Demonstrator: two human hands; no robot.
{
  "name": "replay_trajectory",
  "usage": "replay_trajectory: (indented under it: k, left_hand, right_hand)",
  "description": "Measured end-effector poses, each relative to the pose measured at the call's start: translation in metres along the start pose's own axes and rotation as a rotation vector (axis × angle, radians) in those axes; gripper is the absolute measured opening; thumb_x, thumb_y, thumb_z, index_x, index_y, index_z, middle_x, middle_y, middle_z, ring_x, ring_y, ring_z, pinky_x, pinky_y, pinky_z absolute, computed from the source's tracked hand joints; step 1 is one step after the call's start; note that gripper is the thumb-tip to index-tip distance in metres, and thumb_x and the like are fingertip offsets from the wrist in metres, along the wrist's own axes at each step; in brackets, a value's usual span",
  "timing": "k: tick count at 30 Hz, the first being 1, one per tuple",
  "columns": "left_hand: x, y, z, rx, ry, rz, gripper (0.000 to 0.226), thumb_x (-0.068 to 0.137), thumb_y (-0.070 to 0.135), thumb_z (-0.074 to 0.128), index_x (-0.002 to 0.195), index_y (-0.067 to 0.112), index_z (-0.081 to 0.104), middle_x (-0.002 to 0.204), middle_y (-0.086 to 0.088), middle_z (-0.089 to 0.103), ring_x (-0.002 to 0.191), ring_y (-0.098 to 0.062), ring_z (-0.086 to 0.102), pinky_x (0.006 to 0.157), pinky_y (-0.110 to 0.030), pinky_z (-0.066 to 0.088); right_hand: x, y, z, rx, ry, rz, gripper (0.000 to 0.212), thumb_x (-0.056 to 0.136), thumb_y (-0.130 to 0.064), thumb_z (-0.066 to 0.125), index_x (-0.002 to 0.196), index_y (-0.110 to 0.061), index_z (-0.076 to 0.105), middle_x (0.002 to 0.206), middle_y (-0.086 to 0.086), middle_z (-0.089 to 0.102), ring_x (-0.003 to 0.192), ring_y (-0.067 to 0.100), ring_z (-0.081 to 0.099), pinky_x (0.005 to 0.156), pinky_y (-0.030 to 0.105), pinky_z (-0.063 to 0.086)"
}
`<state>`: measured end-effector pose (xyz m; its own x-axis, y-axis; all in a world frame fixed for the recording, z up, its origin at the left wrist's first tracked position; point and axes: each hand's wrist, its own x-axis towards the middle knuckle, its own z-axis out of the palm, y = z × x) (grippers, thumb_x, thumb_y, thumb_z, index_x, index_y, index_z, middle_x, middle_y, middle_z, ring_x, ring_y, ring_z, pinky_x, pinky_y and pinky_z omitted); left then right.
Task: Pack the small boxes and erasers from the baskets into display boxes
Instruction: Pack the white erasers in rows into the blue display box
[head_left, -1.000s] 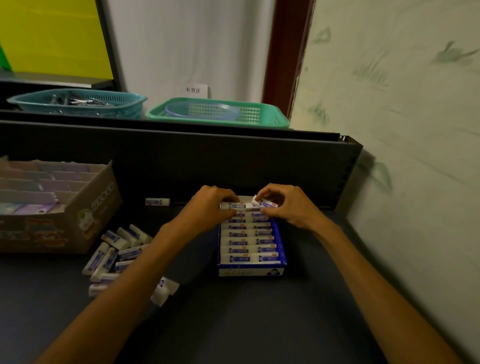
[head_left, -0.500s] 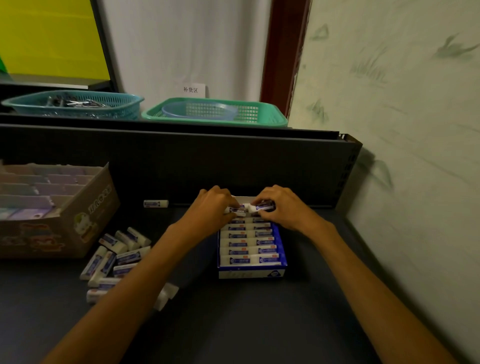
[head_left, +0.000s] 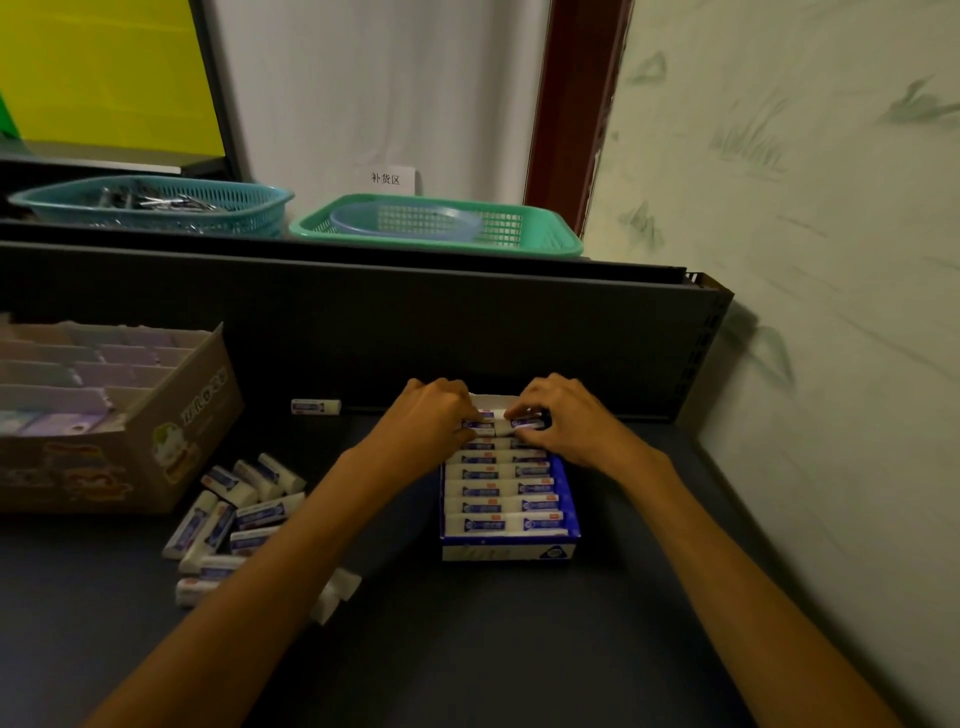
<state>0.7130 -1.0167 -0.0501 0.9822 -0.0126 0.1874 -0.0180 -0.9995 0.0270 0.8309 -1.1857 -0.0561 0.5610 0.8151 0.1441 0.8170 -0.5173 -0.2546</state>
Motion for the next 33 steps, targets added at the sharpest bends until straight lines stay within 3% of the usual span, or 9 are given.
replay_trajectory:
  k: [10, 21, 33]
  left_hand:
    - [0.001, 0.000, 0.000, -0.016, -0.004, 0.021, 0.034, 0.093, 0.029, 0.053, 0.127, 0.027, 0.054, 0.129, 0.000, 0.046, 0.118, -0.015, 0.042, 0.102, -0.035, 0.033]
    - [0.001, 0.002, -0.003, -0.050, -0.002, 0.004, 0.033, 0.092, 0.029, 0.054, 0.126, 0.026, 0.056, 0.127, 0.001, 0.048, 0.116, -0.014, 0.045, 0.099, -0.034, 0.038]
    - [-0.032, -0.009, -0.016, -0.139, 0.077, -0.108, 0.046, 0.089, 0.036, 0.058, 0.132, 0.025, 0.049, 0.127, 0.001, 0.053, 0.115, -0.014, 0.048, 0.093, -0.029, 0.040]
  right_hand:
    - [-0.004, -0.003, -0.003, 0.033, -0.006, -0.002, 0.021, 0.089, -0.029, 0.062, 0.109, -0.031, 0.059, 0.109, -0.014, 0.048, 0.104, 0.007, 0.042, 0.088, 0.024, 0.035]
    - [-0.005, -0.004, -0.003, 0.008, -0.013, 0.022, 0.022, 0.088, -0.032, 0.063, 0.110, -0.034, 0.059, 0.113, -0.015, 0.047, 0.104, 0.004, 0.037, 0.089, 0.025, 0.033]
    - [-0.015, -0.026, -0.012, 0.021, 0.025, 0.048, 0.041, 0.087, -0.037, 0.063, 0.125, -0.032, 0.051, 0.123, -0.010, 0.050, 0.116, 0.012, 0.041, 0.094, 0.026, 0.030]
